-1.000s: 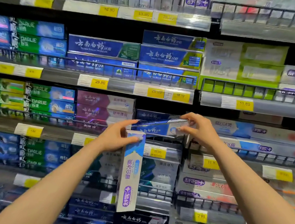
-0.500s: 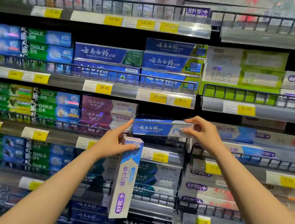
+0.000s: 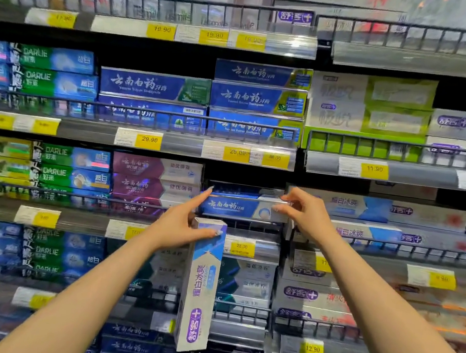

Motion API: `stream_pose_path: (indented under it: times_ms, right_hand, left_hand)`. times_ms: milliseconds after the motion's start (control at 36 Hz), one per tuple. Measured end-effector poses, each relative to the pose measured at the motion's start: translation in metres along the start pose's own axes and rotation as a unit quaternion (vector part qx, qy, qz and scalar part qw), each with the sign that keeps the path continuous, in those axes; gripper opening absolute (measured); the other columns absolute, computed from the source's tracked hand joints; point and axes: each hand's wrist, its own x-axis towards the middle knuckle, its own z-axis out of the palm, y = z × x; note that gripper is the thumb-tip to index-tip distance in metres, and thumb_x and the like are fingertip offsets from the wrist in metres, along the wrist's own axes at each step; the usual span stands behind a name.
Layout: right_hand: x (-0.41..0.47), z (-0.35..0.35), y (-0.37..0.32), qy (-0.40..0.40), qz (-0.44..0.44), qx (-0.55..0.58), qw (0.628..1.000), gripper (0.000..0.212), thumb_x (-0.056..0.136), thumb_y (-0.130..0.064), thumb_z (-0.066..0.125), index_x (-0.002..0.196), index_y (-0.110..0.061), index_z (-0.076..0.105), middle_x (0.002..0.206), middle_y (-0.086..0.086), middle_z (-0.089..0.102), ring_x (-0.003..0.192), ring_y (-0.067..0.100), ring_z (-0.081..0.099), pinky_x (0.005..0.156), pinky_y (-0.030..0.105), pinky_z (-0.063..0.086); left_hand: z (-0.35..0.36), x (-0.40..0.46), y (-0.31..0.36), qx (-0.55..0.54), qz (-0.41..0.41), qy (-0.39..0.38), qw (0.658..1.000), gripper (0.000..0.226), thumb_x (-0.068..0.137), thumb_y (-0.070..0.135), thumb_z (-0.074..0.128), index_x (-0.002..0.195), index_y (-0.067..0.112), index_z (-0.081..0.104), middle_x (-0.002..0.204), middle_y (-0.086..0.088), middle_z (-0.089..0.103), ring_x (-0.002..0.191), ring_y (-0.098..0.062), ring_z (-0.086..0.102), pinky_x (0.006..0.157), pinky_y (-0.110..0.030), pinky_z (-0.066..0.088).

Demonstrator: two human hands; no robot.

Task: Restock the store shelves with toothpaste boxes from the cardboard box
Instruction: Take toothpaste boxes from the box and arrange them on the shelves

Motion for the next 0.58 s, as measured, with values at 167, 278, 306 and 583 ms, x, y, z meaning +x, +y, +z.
stream_pose_path:
  times_ms: [167, 278, 306, 583]
  right_hand:
    - [-0.002, 0.002, 0.015, -0.043, -0.055, -0.214, 0.974, 0.029, 0.089, -0.037, 0.058, 0.093, -0.010, 0.066, 0.096, 0.006, 0.065, 0.091, 0.023, 0.058, 0.074, 0.032, 0.041]
    - [-0.005, -0.002, 0.019, -0.037, -0.059, -0.193, 0.979, 0.025, 0.089, -0.039, 0.057, 0.095, -0.017, 0.068, 0.106, 0.002, 0.064, 0.102, 0.020, 0.055, 0.087, 0.037, 0.042]
    - [-0.006, -0.004, 0.019, -0.034, -0.061, -0.187, 0.980, 0.024, 0.089, -0.040, 0.057, 0.094, -0.019, 0.068, 0.106, 0.000, 0.064, 0.103, 0.019, 0.054, 0.089, 0.038, 0.043]
    - [-0.054, -0.014, -0.004, -0.067, -0.038, -0.066, 0.995, 0.027, 0.079, -0.042, 0.069, 0.092, -0.019, 0.066, 0.086, -0.011, 0.062, 0.081, 0.005, 0.058, 0.067, 0.012, 0.043]
  left_hand:
    - [0.010, 0.007, 0.003, 0.013, -0.023, -0.039, 0.999, 0.086, 0.078, 0.044, 0.070, 0.147, 0.027, 0.023, 0.058, 0.006, 0.046, 0.051, -0.002, 0.043, 0.048, -0.013, 0.031]
    - [0.016, 0.006, 0.003, 0.009, -0.024, -0.044, 0.999, 0.084, 0.077, 0.046, 0.070, 0.146, 0.026, 0.027, 0.058, 0.007, 0.048, 0.050, 0.000, 0.044, 0.049, -0.012, 0.033]
    - [0.016, 0.005, 0.003, 0.002, -0.023, -0.038, 0.999, 0.082, 0.077, 0.046, 0.070, 0.145, 0.027, 0.029, 0.057, 0.007, 0.048, 0.049, 0.001, 0.045, 0.048, -0.012, 0.033]
    - [0.021, 0.019, 0.024, -0.091, -0.023, 0.008, 0.996, 0.025, 0.077, 0.041, 0.071, 0.091, 0.023, 0.061, 0.092, -0.010, 0.069, 0.086, -0.024, 0.066, 0.072, -0.047, 0.055]
